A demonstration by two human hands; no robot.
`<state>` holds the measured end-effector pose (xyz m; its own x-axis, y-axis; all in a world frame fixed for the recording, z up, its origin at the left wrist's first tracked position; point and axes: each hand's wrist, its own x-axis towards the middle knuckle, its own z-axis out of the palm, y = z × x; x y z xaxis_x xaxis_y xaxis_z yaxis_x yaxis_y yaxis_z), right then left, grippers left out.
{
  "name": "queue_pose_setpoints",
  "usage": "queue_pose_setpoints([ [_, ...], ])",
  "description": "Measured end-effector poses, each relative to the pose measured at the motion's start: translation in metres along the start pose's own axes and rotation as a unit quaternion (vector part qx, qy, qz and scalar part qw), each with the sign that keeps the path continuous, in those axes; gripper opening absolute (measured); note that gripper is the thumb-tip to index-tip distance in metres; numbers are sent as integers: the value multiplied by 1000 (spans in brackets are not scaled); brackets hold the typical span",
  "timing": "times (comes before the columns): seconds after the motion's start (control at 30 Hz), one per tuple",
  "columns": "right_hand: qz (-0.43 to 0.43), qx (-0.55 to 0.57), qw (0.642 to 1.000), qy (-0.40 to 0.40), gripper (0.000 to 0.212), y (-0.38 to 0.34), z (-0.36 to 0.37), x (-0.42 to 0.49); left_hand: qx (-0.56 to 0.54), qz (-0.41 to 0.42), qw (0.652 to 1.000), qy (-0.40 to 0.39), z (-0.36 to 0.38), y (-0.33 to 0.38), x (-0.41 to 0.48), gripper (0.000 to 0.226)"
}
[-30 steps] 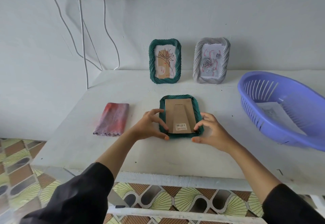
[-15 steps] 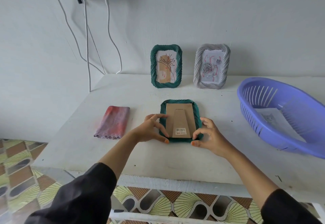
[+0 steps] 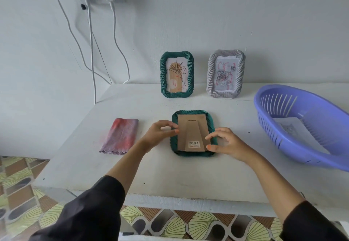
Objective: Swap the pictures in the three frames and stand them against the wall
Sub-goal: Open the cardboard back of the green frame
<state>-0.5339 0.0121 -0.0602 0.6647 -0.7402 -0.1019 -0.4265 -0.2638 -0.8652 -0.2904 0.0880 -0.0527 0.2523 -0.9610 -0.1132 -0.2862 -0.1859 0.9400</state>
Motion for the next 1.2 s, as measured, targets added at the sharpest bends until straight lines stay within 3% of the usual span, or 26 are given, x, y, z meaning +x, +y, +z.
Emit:
queue_pose_setpoints([
  [0.07, 0, -4, 999, 46, 21, -2, -6, 12, 42, -4, 997, 66, 4, 3, 10, 13],
  [0.2, 18, -69, 988, 133, 25, 2, -8, 44, 98, -54, 986, 123, 16, 2, 35, 21],
  [0.37, 30, -160, 972, 171, 31, 11, 3, 56, 133, -72, 973, 177, 26, -4, 45, 15],
  [1.2, 18, -178, 967, 184, 35, 14, 6, 51, 8, -88, 977, 193, 29, 15, 40, 9],
])
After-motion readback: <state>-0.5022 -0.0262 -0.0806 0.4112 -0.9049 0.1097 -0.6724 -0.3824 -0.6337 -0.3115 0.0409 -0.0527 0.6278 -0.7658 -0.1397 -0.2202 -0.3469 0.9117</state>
